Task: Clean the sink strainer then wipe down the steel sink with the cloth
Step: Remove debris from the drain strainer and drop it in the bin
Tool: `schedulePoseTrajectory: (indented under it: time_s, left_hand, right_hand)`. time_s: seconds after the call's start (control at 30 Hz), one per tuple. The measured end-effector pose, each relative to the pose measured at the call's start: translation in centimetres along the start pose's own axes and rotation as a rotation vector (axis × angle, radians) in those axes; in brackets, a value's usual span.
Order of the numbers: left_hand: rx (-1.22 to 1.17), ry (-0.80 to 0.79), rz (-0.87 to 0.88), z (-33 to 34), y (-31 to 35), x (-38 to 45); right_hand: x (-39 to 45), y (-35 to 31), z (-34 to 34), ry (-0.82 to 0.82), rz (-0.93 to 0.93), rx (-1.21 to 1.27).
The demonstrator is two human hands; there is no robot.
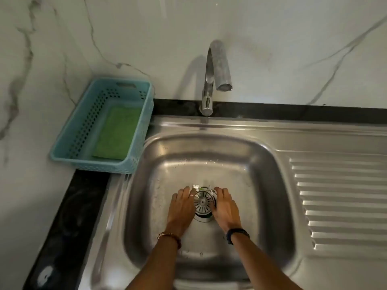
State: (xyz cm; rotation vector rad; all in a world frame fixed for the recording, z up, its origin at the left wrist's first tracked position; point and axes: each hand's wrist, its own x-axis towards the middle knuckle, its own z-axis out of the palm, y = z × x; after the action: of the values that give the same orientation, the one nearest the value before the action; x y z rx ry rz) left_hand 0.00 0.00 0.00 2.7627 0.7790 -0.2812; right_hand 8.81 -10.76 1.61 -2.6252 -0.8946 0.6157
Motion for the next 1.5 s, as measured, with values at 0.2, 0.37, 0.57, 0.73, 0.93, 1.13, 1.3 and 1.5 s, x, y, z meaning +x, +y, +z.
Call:
schedulePoseTrajectory:
  time_s: [0.2, 0.37, 0.57, 0.73, 0.93, 1.13, 1.3, 1.5]
  left_hand:
    - [-0.076, -0.053, -0.16, 2.1, -0.6, 0.7]
    - [-0.242, -0.071, -0.292, 2.6, -0.7, 0.5]
    - [-0.726, 0.099, -0.415, 0.4, -0.2, -0.8]
    - [-1.441, 0.013, -0.598, -4.6, 0.7, -2.4]
    - [-1.838, -0.13, -0.445, -8.9, 1.5, -5.2]
    - [-1.887, -0.083, -0.312, -10.9, 2.2, -6.5]
    - [-1.818, -0.066, -0.331, -11.5, 5.1, -6.5]
    - [-1.746, -0.114, -0.319, -12.3, 13.2, -3.0]
  right_hand:
    - [1.3, 0.5, 2.5, -0.031, 0.245, 0.202]
    - [1.8, -0.3, 2.8, 0.012, 0.363, 0.348]
    - [0.1, -1.0, 0.7, 0.2, 0.305, 0.446]
    - [-3.1, -3.0, -2.1, 0.438, 0.225, 0.616]
    - [-7.3, -5.4, -5.3, 0.559, 0.14, 0.991]
    - [-9.6, -4.5, -7.7, 0.418, 0.184, 1.399]
    - [-10.2, -2.1, -10.6, 0.32, 0.142, 1.414]
    - [-9.3, 3.0, -14.6, 0.361, 0.08, 1.043]
